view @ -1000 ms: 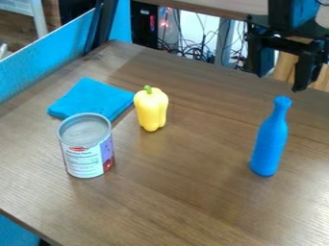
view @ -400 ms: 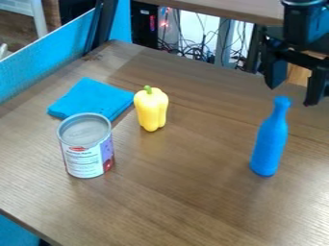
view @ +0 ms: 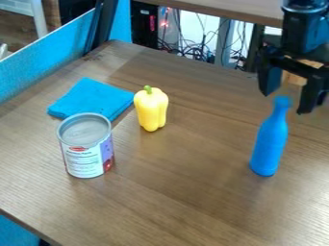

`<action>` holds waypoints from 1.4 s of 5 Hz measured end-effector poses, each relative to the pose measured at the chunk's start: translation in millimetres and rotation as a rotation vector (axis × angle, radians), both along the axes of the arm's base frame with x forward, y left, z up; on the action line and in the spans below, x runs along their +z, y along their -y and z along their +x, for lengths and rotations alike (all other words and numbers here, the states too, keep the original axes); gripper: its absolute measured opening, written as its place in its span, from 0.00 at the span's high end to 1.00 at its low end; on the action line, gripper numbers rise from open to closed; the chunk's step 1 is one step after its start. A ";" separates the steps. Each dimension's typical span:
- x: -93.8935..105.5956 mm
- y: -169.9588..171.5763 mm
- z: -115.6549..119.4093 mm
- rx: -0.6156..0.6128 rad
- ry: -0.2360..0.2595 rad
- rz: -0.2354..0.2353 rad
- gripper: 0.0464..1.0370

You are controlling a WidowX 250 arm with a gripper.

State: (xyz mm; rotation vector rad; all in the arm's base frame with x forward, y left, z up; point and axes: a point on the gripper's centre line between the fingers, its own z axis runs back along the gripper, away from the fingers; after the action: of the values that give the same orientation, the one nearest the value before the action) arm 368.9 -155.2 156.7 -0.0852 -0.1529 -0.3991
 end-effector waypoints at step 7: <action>-7.9 8.8 -3.9 -0.027 -0.057 0.017 0.71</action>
State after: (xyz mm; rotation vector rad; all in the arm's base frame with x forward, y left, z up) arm 365.0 -164.0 148.8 -0.0821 -0.0918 -0.4248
